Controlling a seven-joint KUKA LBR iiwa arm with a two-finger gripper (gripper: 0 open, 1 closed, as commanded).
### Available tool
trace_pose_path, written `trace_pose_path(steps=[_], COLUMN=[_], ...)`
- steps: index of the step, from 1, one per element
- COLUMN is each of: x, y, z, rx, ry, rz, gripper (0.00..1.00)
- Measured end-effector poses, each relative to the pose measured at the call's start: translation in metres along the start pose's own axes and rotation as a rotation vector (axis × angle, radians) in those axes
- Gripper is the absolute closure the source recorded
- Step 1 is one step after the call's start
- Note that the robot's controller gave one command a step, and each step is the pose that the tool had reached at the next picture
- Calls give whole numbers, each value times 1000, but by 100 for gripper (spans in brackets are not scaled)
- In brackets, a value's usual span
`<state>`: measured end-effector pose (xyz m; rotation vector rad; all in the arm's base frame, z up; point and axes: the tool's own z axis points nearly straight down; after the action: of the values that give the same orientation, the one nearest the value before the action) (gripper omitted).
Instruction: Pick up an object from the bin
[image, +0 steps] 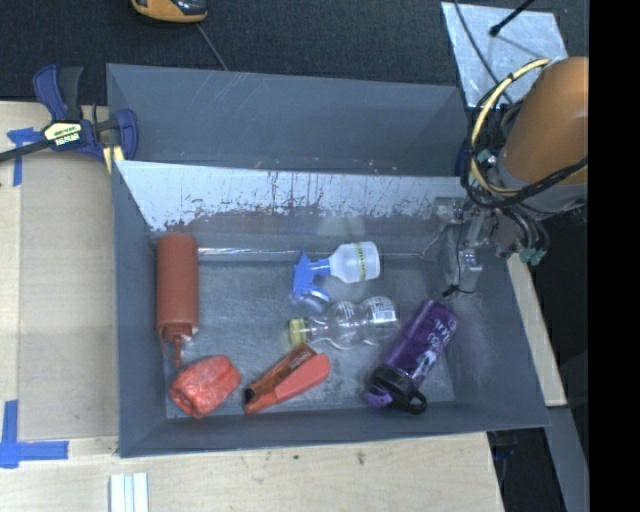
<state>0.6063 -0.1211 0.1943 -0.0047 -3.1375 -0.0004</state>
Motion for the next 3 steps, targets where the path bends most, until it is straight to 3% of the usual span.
trace_pose_path(steps=[1, 2, 3], x=[-1, 33, 59], y=[1, -3, 9], z=[-5, 52, 97], rx=[1, 2, 5], ry=[-8, -12, -13], rz=[-3, 5, -15], gripper=[0, 0, 0])
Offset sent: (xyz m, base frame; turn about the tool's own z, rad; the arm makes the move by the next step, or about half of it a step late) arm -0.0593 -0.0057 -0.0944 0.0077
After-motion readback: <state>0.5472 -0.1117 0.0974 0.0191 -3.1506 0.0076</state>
